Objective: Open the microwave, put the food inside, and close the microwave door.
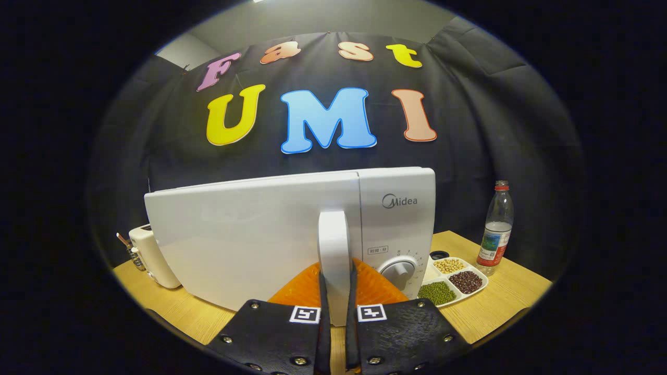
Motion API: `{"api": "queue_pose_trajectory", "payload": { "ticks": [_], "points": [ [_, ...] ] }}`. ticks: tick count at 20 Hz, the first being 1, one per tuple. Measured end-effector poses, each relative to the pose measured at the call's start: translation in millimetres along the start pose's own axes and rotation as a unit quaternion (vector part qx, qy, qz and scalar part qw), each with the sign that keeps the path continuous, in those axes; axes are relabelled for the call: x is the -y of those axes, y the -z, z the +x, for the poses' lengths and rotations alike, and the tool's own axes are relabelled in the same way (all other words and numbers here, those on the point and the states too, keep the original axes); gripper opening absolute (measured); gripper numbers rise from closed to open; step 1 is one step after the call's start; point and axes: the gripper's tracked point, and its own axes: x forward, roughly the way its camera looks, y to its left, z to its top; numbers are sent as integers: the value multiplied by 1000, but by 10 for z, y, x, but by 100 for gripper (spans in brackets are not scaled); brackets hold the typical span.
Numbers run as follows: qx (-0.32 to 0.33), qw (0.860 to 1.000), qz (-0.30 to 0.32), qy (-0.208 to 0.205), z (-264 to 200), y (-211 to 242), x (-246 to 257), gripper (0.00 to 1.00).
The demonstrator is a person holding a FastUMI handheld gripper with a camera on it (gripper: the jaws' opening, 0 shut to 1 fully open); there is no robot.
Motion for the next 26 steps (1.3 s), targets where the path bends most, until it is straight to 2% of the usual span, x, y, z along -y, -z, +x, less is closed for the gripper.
{"api": "queue_pose_trajectory", "payload": {
  "ticks": [4, 5, 8, 13, 20, 23, 26],
  "points": [
    [-5, 1000, 10, 4, -9, 6, 11, 12],
    [-5, 1000, 15, 6, -13, 7, 7, 8],
    [-10, 1000, 13, 3, -47, 15, -3, 7],
    [5, 1000, 2, -9, -599, 78, -137, 7],
    [2, 996, 4, -86, -1483, 228, -634, 7],
    [-6, 989, 9, -149, -1953, 327, -1088, 7],
    [8, 981, -16, -192, -2353, 390, -1635, 7]
  ]
}}
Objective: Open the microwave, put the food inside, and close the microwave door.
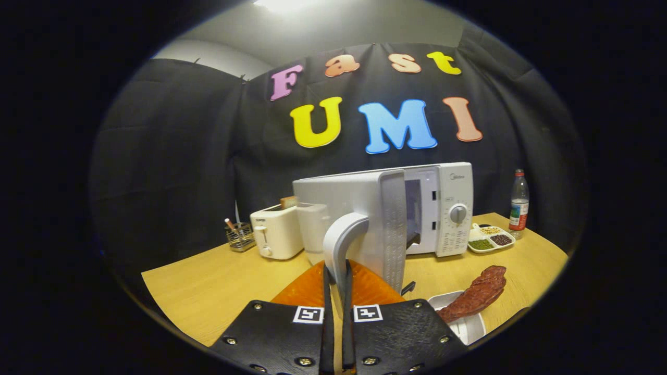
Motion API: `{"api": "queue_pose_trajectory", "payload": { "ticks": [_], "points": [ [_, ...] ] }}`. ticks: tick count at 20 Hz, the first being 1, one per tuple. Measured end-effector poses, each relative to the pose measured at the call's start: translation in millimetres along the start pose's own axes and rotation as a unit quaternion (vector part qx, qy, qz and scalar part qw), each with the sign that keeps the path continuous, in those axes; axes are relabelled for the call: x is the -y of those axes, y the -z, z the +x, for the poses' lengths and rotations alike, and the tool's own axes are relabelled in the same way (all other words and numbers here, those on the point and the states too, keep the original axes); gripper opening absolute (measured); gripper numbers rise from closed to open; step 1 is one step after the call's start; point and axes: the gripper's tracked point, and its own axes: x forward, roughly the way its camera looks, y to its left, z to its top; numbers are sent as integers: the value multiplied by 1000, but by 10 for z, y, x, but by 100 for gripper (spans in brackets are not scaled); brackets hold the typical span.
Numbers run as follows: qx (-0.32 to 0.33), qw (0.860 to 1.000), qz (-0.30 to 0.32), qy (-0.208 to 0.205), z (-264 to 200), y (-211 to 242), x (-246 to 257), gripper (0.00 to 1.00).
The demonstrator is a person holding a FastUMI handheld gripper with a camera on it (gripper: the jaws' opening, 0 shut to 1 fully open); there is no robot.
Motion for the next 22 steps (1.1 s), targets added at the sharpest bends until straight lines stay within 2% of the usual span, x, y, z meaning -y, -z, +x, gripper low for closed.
{"api": "queue_pose_trajectory", "payload": {
  "ticks": [2, 5, 11, 13, 14, 16, 18, 20, 22],
  "points": [
    [10, 1000, -17, -15, -52, 51, -407, 6],
    [28, 998, -40, 29, -16, 85, -780, 6],
    [33, 993, -42, 107, 114, 145, -1273, 6],
    [20, 993, -29, 109, 83, 171, -1349, 7],
    [22, 996, -13, 85, 47, 162, -1482, 8],
    [37, 998, -17, 39, -132, 27, -1749, 30],
    [50, 999, -15, -18, -302, -74, -1892, 39],
    [58, 996, 3, -65, -484, -213, -1884, 54],
    [31, 994, 0, -105, -551, -220, -1767, 77]
  ]
}}
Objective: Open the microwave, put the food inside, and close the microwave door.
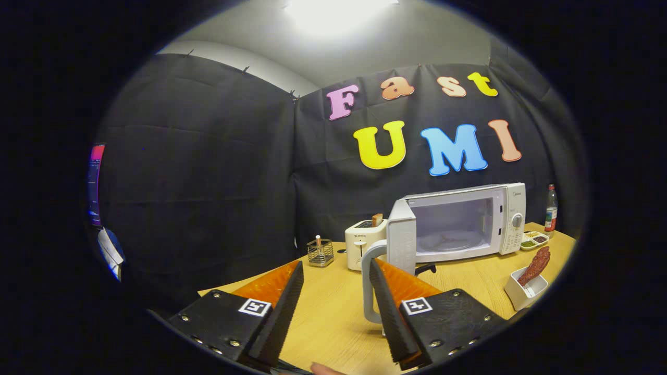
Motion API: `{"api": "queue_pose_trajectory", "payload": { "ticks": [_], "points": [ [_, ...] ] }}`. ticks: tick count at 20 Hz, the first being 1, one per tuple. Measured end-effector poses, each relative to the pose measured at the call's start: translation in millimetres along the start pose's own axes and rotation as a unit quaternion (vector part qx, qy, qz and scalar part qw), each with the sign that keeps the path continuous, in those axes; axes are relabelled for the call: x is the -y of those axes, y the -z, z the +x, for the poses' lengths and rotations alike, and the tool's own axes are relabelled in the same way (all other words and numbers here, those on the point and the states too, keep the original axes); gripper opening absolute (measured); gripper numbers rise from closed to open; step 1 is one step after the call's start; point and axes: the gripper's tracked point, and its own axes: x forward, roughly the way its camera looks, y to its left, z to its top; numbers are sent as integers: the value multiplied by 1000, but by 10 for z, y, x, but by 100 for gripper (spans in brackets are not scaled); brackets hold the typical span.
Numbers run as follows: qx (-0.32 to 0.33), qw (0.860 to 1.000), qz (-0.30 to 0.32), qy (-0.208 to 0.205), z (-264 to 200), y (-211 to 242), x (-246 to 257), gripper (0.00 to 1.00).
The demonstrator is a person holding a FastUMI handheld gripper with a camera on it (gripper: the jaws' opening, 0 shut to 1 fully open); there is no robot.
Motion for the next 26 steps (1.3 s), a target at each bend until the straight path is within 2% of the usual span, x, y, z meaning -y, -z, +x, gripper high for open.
{"api": "queue_pose_trajectory", "payload": {
  "ticks": [1, 3, 8, 14, 16, 20, 23, 25, 26],
  "points": [
    [-12, 1000, -2, -17, -64, -6, 94, 87],
    [-14, 1000, -1, -22, -253, -73, 453, 95],
    [-10, 1000, 12, 22, -602, -183, 1524, 95],
    [-8, 991, 3, 136, -944, -81, 2880, 95],
    [-23, 986, 35, 163, -1009, 73, 3244, 95],
    [-48, 974, 115, 190, -957, 425, 3793, 95],
    [-63, 962, 197, 177, -809, 678, 3996, 95],
    [-53, 959, 202, 189, -745, 766, 4179, 94],
    [-48, 959, 215, 181, -707, 784, 4205, 92]
  ]
}}
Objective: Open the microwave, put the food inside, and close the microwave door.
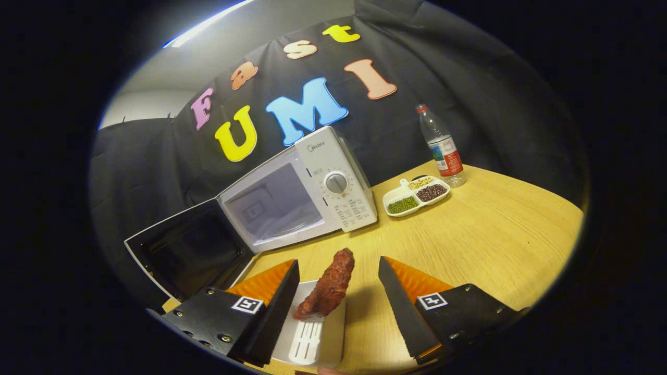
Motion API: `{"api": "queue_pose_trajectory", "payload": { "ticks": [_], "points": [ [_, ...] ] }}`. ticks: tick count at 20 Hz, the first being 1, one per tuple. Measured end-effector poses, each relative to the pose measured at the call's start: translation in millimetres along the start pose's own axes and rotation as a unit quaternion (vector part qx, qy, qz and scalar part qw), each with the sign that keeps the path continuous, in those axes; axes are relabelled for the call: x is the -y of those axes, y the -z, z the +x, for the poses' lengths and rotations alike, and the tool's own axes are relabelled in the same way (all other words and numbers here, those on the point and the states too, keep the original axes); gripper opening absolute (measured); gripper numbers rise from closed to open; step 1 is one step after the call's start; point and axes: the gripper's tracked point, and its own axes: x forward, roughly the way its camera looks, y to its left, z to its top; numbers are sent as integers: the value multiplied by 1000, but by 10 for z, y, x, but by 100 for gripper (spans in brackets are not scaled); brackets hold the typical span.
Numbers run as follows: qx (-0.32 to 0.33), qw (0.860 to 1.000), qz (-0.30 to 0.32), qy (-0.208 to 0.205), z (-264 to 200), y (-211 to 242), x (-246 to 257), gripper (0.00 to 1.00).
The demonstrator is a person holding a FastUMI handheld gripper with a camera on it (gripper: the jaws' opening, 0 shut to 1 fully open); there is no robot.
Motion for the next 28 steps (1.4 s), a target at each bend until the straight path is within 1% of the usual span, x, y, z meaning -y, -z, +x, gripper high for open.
{"api": "queue_pose_trajectory", "payload": {
  "ticks": [2, 3, 4, 5, 6, 7, 8, 9, 10, 12, 13, 14, 17, 23, 26, 28],
  "points": [
    [-13, 998, 47, -35, 58, 81, -114, 92],
    [-21, 997, 59, -39, 105, 91, -126, 87],
    [-23, 997, 68, -39, 146, 102, -95, 85],
    [-25, 996, 81, -41, 168, 117, -78, 71],
    [-24, 994, 95, -44, 189, 110, -90, 67],
    [-21, 994, 104, -40, 191, 92, -72, 49],
    [-19, 993, 111, -38, 214, 74, -56, 40],
    [-23, 993, 112, -41, 197, 88, -80, 23],
    [-28, 992, 115, -45, 183, 83, -73, 23],
    [-45, 986, 155, -47, 213, 112, -85, 16],
    [-49, 983, 171, -50, 199, 94, -99, 16],
    [-52, 983, 171, -49, 186, 81, -106, 10],
    [-37, 990, 132, -45, 97, 10, -180, 10],
    [-32, 991, 121, -40, 4, -113, -286, 10],
    [-31, 989, 139, -49, -56, -192, -400, 10],
    [-23, 990, 131, -54, -91, -279, -536, 10]
  ]
}}
